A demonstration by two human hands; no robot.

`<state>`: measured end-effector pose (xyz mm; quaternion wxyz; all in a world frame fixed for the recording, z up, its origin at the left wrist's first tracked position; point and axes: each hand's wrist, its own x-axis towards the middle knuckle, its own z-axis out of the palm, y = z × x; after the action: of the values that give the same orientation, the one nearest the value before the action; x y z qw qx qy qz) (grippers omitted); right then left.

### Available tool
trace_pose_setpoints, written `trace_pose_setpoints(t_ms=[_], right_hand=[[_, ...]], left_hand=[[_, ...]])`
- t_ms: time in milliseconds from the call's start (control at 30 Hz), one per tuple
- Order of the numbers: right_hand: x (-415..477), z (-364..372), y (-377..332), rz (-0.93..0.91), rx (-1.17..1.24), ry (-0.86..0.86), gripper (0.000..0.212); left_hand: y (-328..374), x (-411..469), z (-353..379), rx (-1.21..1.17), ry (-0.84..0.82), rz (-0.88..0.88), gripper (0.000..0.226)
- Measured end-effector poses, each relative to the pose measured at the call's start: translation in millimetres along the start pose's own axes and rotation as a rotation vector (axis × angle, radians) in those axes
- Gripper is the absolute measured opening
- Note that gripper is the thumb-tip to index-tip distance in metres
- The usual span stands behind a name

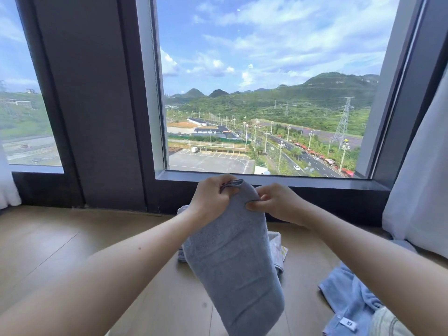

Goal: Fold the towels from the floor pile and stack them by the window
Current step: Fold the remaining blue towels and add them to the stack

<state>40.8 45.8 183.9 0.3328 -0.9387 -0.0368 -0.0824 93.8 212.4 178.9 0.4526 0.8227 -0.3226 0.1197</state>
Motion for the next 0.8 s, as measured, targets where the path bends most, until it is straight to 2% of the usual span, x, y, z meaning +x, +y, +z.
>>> trace_pose_setpoints(t_ms=[200,267,367,500,600,700,800], right_hand=[[-4.8,-2.0,6.8,0.022,-0.023,0.019,0.008],[-2.2,-5.7,8.3,0.027,-0.144,0.023,0.005],[2.4,-8.3,7.3,0.064,-0.308,0.055,0.019],[4.2,-12.6,4.0,0.063,-0.364,0.097,0.014],[3.7,-10.1,5.6,0.069,-0.388,0.079,0.016],[3.8,-8.4,6.2,0.074,-0.406,0.077,0.003],[7.4,-11.7,4.1,0.076,-0.459,0.067,0.02]], left_hand=[[-7.1,2.9,-11.3,-0.103,0.111,-0.057,0.015],[-11.0,2.1,-13.1,-0.135,0.149,-0.08,0.014],[-15.5,4.2,-15.5,-0.169,0.196,-0.108,0.013],[-26.8,7.7,-20.5,-0.207,0.248,-0.153,0.019],[-36.9,7.9,-24.8,-0.191,0.273,-0.175,0.014],[-43.2,7.1,-27.5,-0.188,0.303,-0.2,0.015],[-47.0,8.6,-30.7,-0.199,0.351,-0.236,0.013]])
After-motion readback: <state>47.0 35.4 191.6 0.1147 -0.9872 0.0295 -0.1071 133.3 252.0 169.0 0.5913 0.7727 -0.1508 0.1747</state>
